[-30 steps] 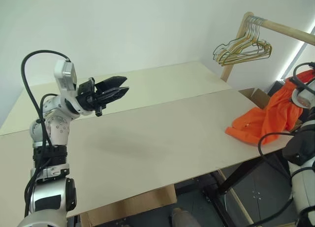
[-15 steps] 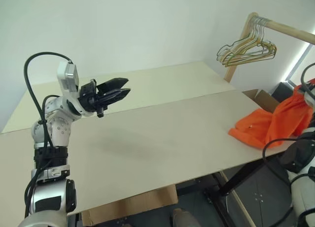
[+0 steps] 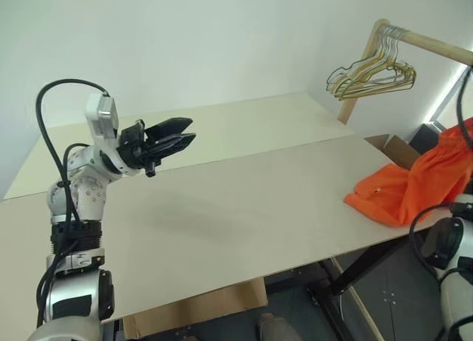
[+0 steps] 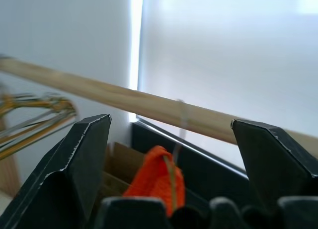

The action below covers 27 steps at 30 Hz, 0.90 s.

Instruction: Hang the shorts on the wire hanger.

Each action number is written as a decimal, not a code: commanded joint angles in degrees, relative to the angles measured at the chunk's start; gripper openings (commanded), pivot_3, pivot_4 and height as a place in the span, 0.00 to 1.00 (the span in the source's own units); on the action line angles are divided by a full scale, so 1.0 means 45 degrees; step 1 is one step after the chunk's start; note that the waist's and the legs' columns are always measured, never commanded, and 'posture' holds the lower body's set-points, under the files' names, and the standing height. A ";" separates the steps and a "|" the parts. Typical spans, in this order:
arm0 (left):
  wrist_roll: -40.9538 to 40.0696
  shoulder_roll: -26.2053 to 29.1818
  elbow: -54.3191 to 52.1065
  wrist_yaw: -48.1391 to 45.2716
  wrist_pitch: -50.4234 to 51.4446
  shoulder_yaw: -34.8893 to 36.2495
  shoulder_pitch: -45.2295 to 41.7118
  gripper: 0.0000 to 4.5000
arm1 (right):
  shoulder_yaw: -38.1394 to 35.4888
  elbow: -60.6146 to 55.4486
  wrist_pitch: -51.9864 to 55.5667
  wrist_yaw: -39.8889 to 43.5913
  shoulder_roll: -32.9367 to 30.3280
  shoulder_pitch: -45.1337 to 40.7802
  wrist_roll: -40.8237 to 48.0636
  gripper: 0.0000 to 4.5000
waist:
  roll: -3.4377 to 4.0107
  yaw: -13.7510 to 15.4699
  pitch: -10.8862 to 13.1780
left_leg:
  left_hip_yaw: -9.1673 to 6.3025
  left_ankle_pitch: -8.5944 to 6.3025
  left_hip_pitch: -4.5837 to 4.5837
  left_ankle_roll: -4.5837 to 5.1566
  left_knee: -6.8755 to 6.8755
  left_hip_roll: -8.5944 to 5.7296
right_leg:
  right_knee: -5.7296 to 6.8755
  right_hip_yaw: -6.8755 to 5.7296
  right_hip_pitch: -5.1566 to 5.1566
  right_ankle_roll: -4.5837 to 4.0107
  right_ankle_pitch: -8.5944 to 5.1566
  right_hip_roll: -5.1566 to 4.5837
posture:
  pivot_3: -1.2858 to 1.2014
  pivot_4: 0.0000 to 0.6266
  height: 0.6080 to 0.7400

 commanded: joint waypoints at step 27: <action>0.0974 0.3615 -0.4067 0.2487 -0.0252 0.3023 0.7688 0.44 | 0.5124 -0.2727 -0.5932 1.3154 -0.0556 0.5571 0.0529 0.99 | -0.0069 0.3069 0.0052 | 0.0104 -0.0001 -0.0025 -0.0004 -0.0031 0.0030 | 0.0008 -0.0089 -0.0058 -0.0061 -0.0031 -0.0008 | 0.58 0.00 1.00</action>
